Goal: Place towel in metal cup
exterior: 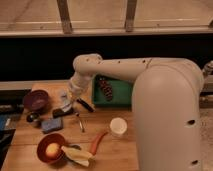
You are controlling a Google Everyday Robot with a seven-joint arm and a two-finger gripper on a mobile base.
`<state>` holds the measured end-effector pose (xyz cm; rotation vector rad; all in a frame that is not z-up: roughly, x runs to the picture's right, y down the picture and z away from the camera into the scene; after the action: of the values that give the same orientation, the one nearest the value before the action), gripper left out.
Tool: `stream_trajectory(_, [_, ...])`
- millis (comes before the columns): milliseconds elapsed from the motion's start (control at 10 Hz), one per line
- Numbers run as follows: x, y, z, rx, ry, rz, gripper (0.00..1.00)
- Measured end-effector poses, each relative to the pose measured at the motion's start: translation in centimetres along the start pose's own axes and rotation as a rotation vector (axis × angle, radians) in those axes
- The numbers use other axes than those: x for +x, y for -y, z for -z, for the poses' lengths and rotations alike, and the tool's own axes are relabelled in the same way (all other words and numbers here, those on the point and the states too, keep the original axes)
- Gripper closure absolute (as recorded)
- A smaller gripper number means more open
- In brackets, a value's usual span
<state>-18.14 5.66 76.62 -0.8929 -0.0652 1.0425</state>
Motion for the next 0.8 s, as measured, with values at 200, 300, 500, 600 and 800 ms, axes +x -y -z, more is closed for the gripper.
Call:
stream_trajectory(200, [0.1, 0.1, -0.1, 0.004, -0.009, 0.007, 1.0])
stream_trajectory(300, [0.0, -0.6, -0.8, 0.007, -0.034, 0.045, 1.0])
stream_trajectory(500, [-0.7, -3.4, -3.1, 0.005, -0.092, 0.132, 1.0])
stream_trajectory(600, [-1.3, -5.4, -4.8, -0.002, -0.128, 0.184, 1.0])
stream_trajectory(800, [-2.3, -9.2, -8.1, -0.033, -0.187, 0.285, 1.0])
